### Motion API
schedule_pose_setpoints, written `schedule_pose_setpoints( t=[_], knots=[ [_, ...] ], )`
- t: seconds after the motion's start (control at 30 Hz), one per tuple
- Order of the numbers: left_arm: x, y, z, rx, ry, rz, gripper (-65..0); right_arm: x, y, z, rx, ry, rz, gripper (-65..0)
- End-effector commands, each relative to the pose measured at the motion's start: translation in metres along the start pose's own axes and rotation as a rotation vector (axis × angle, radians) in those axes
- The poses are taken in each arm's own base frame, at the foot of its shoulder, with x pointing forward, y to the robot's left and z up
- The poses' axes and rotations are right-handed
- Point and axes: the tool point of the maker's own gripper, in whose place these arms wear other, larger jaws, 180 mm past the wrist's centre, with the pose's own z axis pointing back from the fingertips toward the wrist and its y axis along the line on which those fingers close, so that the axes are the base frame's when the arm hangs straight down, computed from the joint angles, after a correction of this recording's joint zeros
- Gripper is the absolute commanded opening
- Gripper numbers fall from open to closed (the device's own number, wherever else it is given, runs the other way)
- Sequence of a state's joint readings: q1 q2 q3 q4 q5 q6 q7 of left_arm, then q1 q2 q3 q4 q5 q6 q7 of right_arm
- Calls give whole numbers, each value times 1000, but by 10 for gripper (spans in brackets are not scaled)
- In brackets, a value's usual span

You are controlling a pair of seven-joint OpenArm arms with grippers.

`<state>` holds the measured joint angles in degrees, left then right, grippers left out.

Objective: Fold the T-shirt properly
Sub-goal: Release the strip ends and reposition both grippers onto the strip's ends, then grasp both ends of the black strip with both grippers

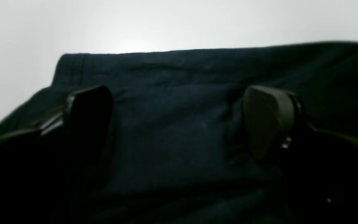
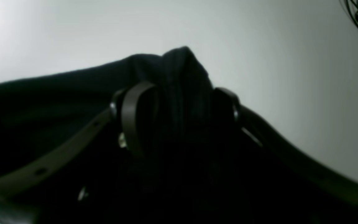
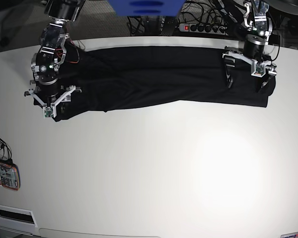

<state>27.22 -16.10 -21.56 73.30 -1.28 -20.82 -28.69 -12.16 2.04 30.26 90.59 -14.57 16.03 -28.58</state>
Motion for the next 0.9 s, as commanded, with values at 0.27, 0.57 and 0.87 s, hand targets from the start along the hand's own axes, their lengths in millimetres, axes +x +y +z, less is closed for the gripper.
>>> schedule_pose_setpoints(
  t=[0.27,0.57,0.87],
  knots=[
    [-10,24,0,35,41,-37,0,20,-20,25,-58,-82,37,-352],
    [9,12,-1,17,-13,-43,0,40,-21,75,-86,-146,128,-352],
    [17,8,-1,-21,0,-145,0,42,-3,74,-6,-177,39,-352]
  ],
)
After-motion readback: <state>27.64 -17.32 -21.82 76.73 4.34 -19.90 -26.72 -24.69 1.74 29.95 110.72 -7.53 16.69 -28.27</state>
